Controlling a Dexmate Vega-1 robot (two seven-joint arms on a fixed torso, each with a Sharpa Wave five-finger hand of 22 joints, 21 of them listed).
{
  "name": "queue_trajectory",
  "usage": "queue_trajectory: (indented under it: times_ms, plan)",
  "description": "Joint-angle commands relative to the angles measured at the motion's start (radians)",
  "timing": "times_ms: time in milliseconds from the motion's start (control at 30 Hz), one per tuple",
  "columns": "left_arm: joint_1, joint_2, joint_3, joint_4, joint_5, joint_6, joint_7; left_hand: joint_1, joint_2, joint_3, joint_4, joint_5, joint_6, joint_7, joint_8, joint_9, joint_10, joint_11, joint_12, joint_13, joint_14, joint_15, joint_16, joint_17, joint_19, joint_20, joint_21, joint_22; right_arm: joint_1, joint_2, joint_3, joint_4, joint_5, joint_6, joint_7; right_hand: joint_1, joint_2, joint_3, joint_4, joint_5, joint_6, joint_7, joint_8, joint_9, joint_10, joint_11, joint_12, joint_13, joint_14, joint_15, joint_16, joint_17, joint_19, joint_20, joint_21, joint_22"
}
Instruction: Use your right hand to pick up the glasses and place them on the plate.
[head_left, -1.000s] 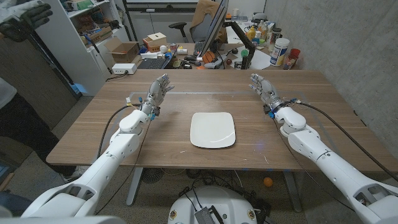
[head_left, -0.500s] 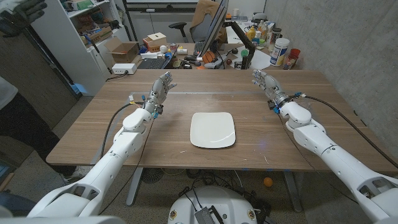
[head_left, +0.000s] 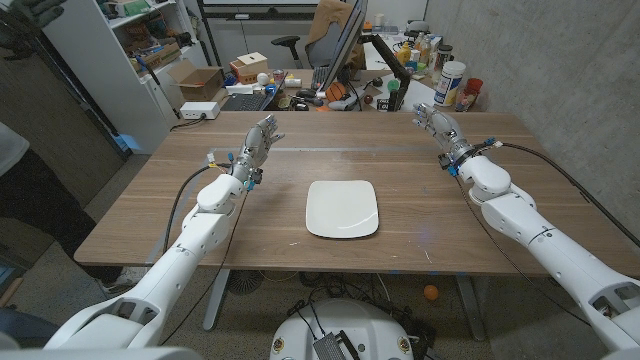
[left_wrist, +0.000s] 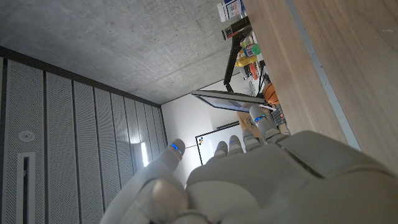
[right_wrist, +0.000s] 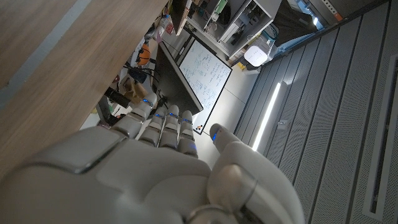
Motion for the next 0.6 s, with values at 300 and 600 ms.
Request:
queue_trajectory:
  times_ms: [300, 600]
  plan:
    - [-0.002, 0.008, 0.000, 0.005, -0.002, -0.029, -0.028, -0.004, 0.107, 0.006, 0.001, 0.002, -0.065, 0.000, 0.004, 0.003, -0.099, 0.003, 0.008, 0.001, -0.088, 0.002, 0.003, 0.004, -0.135, 0.003, -0.006, 0.003, -0.002, -0.098, 0.015, -0.114, -0.189, -0.091, -0.142, 0.029, 0.028, 0.009, -0.025, -0.002, 0.016, 0.000, 0.004, 0.002, 0.020, 0.001, 0.006, 0.003, 0.017, 0.001, 0.002, -0.002, 0.017, -0.029, 0.006, 0.004]
    - [-0.013, 0.007, 0.006, 0.016, 0.004, -0.040, -0.038, -0.004, 0.107, 0.006, 0.000, 0.002, -0.064, 0.001, 0.004, 0.004, -0.098, 0.004, 0.008, 0.001, -0.088, 0.002, 0.003, 0.004, -0.134, 0.003, -0.009, 0.003, 0.008, -0.126, 0.021, -0.147, -0.264, -0.148, -0.193, 0.040, 0.028, 0.013, -0.035, -0.003, 0.016, -0.005, 0.001, 0.003, 0.019, -0.002, 0.003, 0.004, 0.015, 0.000, -0.002, -0.003, 0.016, -0.029, 0.004, 0.004]
